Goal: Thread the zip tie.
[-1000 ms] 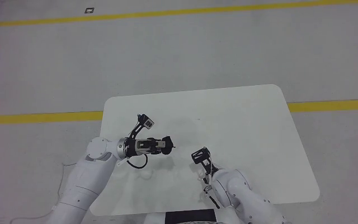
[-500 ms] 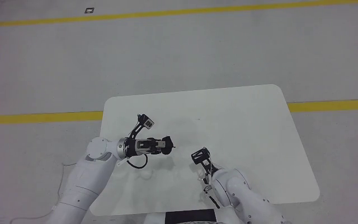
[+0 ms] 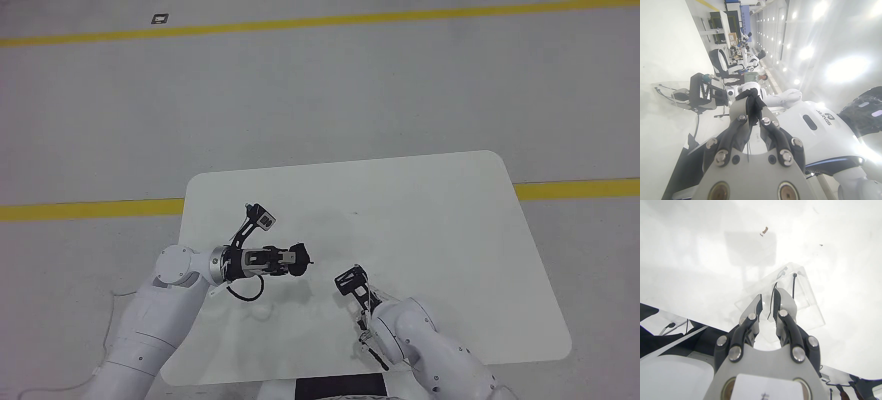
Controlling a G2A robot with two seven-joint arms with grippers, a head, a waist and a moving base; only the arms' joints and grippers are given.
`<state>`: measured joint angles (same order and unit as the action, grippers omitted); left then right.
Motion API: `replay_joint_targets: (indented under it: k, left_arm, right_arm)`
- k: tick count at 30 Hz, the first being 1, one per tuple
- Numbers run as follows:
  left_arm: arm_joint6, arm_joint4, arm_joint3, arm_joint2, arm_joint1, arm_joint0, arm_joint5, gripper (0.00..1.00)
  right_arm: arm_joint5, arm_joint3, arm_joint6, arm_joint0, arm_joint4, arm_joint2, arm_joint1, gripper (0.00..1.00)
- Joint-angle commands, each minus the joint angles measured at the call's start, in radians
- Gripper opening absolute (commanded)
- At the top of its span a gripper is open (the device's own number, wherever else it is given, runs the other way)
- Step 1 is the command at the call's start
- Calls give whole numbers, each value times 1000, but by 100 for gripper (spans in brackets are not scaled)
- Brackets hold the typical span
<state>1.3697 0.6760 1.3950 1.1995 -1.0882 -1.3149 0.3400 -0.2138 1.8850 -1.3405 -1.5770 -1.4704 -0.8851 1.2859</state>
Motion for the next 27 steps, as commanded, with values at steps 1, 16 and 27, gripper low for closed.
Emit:
replay_joint_targets:
  k: [1, 16, 27]
  left_arm:
    - [0, 0, 0, 0, 0, 0, 0, 0]
    - [0, 0, 0, 0, 0, 0, 0, 0]
    - [0, 0, 0, 0, 0, 0, 0, 0]
  right_arm:
    - [3, -1, -4, 1, 3, -1, 1, 15]
    - [18, -27, -16, 10, 27, -14, 7, 12]
    - [4, -62, -21, 30, 16, -6, 15, 8]
